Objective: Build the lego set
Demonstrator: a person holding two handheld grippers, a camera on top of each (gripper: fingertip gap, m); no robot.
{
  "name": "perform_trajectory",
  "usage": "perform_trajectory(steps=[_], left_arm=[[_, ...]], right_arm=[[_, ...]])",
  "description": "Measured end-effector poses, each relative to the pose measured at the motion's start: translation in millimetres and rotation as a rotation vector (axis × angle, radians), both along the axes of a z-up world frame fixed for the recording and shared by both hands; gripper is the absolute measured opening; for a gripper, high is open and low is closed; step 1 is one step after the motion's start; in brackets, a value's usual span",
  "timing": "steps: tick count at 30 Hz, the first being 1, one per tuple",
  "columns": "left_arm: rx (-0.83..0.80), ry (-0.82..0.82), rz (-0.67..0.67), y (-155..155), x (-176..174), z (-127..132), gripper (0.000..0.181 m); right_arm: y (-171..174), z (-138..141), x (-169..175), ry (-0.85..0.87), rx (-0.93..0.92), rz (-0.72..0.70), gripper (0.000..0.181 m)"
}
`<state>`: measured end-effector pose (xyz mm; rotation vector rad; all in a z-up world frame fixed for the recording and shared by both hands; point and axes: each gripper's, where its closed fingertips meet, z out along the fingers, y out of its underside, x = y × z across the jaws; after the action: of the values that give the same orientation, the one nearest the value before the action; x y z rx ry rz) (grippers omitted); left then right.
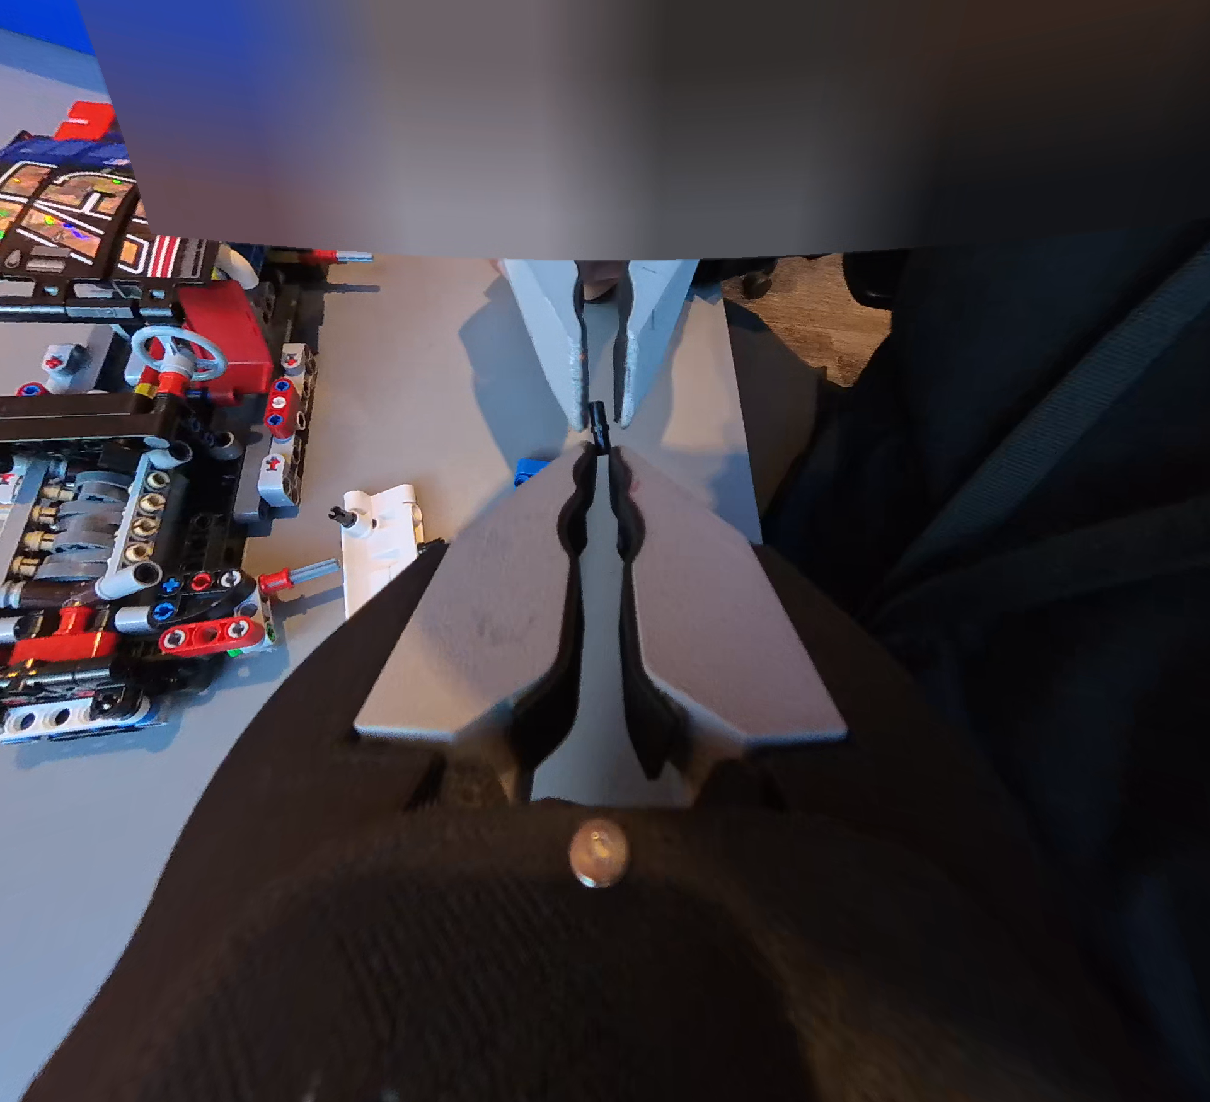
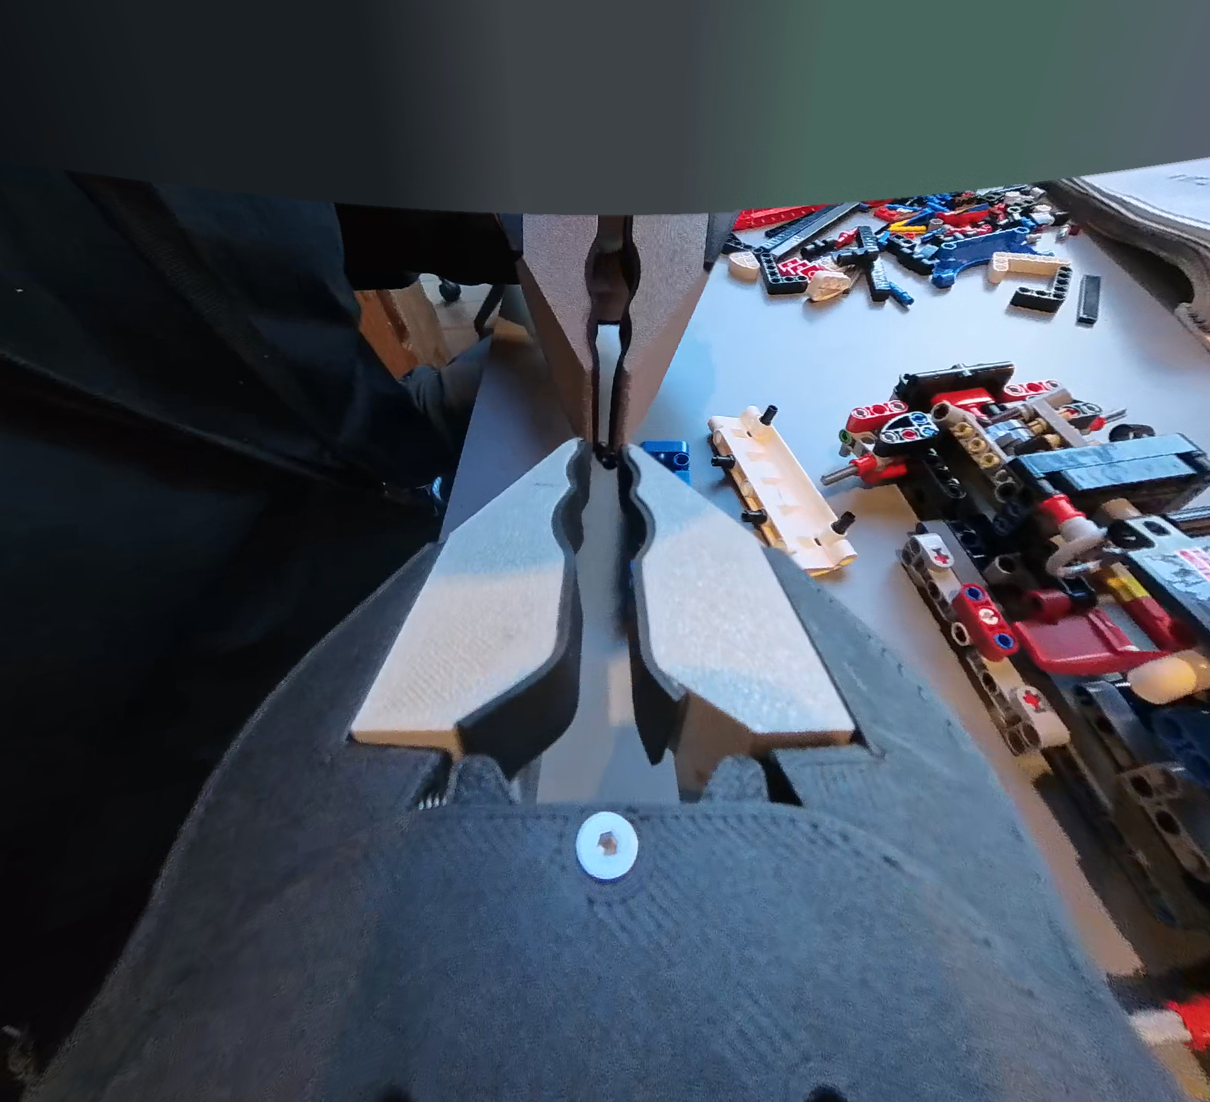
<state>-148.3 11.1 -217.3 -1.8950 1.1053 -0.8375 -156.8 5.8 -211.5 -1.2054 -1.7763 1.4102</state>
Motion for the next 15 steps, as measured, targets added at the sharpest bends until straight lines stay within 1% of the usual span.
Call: perform_trajectory(steps=[7,11,13,14,15], left_arm=[[0.021,-0.007,0.001,1.3,-0.9,1.3,0.001],[-0.018,-0.005,0.01,4.3,-2.7,-3.5,0.0],[-0.058,0.077,0.041,10.3,-10.0,-17.4,0.024],[-0.068,0.116,0.051,12.3,-12.9,-23.7,0.031],[-0.072,0.144,0.048,12.8,-14.1,-28.1,0.033]], right_arm=[[1.8,0.9,-1.0,-0.009,-0.043,0.004,0.002],[6.0,-4.3,0.9,-0.049,-0.033,-0.015,0.002],[14.0,-10.1,5.7,-0.095,0.007,-0.049,0.002],[18.7,-12.5,8.7,-0.12,0.022,-0.068,0.002],[23.3,-15.1,11.5,-0.148,0.035,-0.088,0.002]])
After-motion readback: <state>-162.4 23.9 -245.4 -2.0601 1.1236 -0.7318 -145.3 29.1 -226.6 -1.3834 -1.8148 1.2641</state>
